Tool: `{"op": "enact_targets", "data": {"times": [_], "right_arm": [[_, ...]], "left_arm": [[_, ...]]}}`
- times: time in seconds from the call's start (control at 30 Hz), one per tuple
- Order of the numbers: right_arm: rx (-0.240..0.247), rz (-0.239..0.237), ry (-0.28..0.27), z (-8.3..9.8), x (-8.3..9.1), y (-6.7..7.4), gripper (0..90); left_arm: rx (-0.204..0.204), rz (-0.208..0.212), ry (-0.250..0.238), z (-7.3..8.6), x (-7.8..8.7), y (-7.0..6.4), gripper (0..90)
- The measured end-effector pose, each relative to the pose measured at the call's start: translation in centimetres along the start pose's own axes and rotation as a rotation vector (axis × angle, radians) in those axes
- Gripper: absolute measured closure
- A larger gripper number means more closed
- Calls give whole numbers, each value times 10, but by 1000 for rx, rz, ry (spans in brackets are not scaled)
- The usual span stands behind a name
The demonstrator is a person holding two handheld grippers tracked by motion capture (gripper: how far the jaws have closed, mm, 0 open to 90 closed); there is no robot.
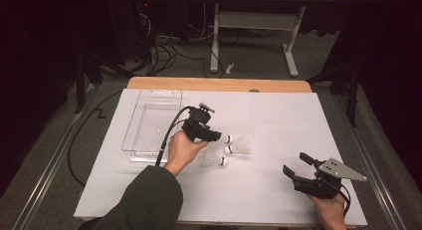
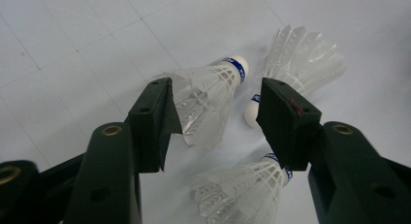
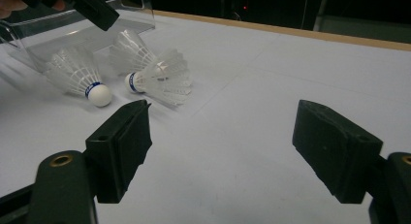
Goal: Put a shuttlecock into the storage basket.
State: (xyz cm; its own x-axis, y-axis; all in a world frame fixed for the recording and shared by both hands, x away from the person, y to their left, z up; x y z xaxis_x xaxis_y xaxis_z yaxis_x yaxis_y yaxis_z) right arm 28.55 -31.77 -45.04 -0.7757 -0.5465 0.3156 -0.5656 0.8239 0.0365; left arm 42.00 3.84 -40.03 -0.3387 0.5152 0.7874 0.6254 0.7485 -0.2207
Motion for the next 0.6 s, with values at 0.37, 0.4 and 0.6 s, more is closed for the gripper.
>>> {"op": "enact_targets", "data": {"times": [0.37,0.4,0.6], "right_arm": [[2,0,2,0,0,0,221],[3,0,3,0,0,0,221],[1,0,2,0,0,0,221]], "left_arm": [[17,33,37,-1,-9,3,526],[20,36,40,-1,-10,3,531],[33,44,63,-1,-18,5,557]]}}
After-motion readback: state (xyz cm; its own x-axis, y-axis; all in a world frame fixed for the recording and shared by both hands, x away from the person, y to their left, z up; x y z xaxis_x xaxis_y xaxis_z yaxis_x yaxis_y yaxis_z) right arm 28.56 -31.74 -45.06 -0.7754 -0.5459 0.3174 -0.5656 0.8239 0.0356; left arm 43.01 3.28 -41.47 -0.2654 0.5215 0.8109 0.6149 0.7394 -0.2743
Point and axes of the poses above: each handheld gripper's, and its own axes: x roughly backward along the jaws, z roughly out of its underside, y roughly to its left, the point moved 1 cm from there along -x, roughly forward along the jaws, and after that the axes turned 2 degrees about -y, right-handed, at the moved point
